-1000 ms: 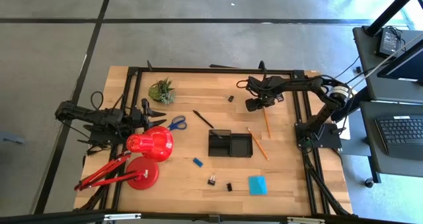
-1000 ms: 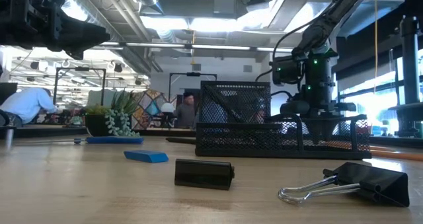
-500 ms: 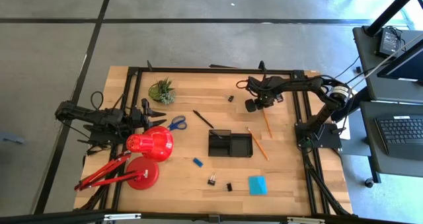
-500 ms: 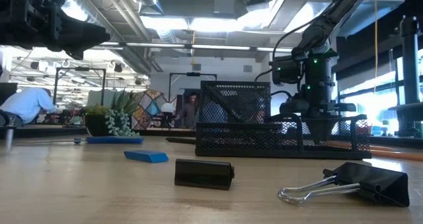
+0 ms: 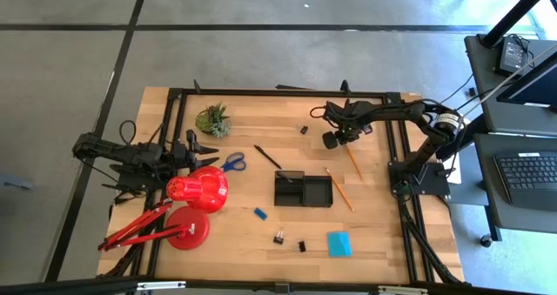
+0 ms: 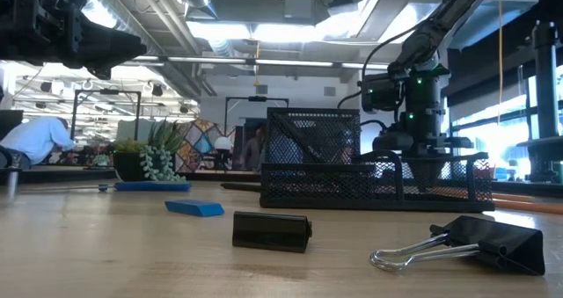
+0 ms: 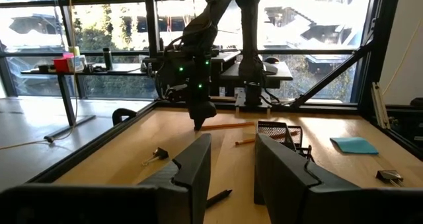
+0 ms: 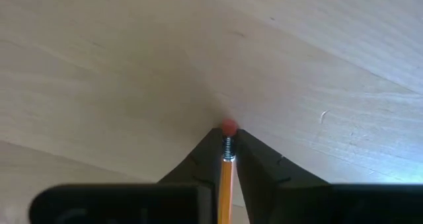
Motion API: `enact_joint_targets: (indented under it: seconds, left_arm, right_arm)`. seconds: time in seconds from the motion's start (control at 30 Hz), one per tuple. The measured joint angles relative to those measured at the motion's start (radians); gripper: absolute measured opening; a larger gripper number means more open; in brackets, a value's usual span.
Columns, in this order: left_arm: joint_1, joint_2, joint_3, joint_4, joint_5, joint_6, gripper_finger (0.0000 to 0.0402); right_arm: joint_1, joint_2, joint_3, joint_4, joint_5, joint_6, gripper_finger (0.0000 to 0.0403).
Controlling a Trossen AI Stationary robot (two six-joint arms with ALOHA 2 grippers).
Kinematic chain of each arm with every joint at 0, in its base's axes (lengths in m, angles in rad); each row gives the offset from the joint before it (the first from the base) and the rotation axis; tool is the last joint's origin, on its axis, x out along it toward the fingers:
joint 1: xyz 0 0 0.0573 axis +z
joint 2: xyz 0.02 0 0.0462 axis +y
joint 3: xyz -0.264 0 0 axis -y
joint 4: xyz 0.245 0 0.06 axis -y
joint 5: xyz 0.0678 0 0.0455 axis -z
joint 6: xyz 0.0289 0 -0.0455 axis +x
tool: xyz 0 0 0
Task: Pick and place office supplies into organizer
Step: Put the top orange pencil into the black desk organizer
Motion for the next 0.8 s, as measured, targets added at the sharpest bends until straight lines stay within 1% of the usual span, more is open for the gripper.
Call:
enact_joint_targets:
  seconds: [0.13, 0.37, 0.57, 0.8]
  left_arm:
    - [0.000, 0.000, 0.000, 0.000, 0.000, 0.000, 0.0111]
    - [0.000, 0.000, 0.000, 0.000, 0.000, 0.000, 0.0111]
    - [0.000, 0.000, 0.000, 0.000, 0.000, 0.000, 0.0111]
    - [0.000, 0.000, 0.000, 0.000, 0.000, 0.000, 0.0111]
  right_arm:
    - [0.000, 0.000, 0.000, 0.001, 0.003, -0.004, 0.0036]
    - [0.000, 0.000, 0.000, 0.003, 0.004, -0.034, 0.0035]
    - [0.000, 0.000, 0.001, 0.004, 0.006, -0.076, 0.0024]
    - [0.020, 0.006, 0.047, -0.020, 0.011, -0.111, 0.0026]
